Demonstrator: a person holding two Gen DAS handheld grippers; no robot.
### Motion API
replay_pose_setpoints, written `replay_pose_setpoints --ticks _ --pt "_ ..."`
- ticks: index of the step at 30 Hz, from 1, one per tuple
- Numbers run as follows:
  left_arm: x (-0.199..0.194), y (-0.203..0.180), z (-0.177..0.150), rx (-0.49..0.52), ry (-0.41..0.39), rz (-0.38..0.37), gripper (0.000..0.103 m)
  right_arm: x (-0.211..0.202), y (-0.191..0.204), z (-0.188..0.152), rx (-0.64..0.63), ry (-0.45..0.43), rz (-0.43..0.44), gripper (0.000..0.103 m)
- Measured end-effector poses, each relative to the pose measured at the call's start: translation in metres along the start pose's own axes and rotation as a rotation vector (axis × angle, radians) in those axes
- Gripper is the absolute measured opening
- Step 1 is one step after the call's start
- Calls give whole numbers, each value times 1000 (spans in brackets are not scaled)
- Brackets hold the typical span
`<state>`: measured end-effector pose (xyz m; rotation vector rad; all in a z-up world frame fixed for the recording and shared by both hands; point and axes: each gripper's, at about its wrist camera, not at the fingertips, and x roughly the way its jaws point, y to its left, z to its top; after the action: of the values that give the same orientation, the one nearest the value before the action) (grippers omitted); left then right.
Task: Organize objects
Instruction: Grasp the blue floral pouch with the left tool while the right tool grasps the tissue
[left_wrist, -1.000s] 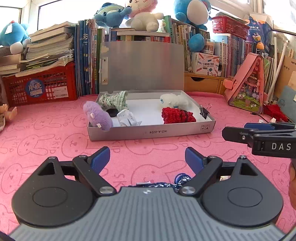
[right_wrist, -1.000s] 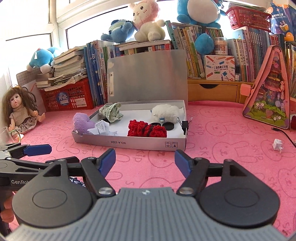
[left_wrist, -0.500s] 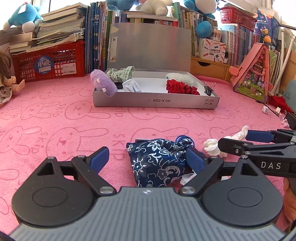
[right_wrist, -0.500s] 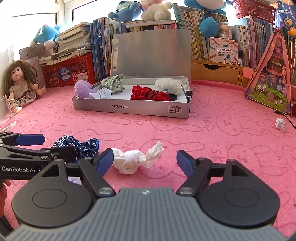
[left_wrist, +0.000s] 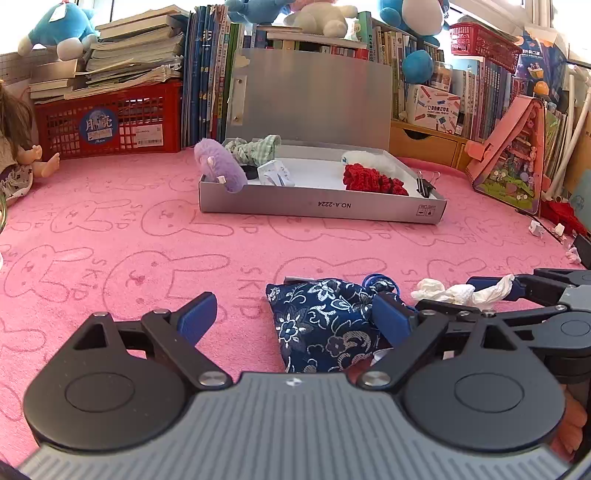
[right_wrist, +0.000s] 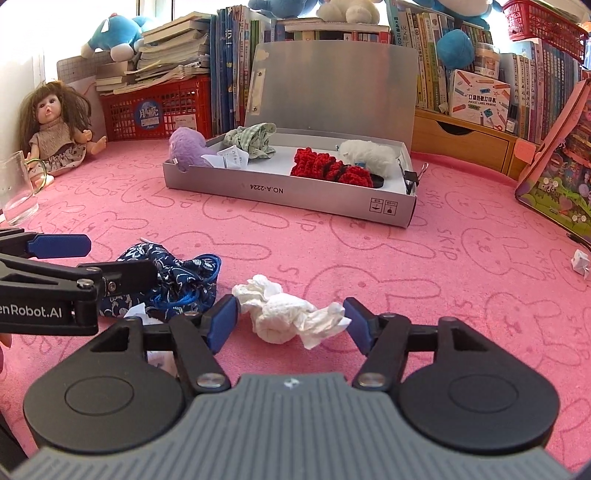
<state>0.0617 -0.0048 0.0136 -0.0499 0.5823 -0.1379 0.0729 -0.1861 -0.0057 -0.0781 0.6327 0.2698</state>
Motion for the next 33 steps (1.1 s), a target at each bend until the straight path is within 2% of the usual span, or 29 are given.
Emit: replay_pose_setpoints --ticks 1,2,3,6,12,16,25,27,31,33 --pt "0 0 0 -2 0 0 94 -1 -1 -1 6 2 4 64" --pt "0 0 0 -3 0 1 94 -2 -1 -1 12 4 9 54" --pt "-1 -1 0 -5 1 0 94 -3 -2 -2 17 5 11 48" --pt "-4 -3 0 -12 0 -16 94 -6 -6 -3 33 4 12 44" --pt "-1 -18 -1 18 11 -55 94 -12 -9 -4 50 -6 -13 42" --pt "10 -24 -2 24 34 -43 94 -15 -7 -5 34 -15 -48 42" --pt "24 -24 0 10 76 -18 93 -13 -6 -5 34 -6 -66 41" --pt "23 -23 1 7 80 -22 90 -13 -5 -4 38 -4 -65 40" --pt "20 -26 2 25 75 -35 75 -12 -2 -3 30 -5 -61 39" --pt "19 -26 2 28 71 -27 71 -12 1 -2 26 -7 -58 39"
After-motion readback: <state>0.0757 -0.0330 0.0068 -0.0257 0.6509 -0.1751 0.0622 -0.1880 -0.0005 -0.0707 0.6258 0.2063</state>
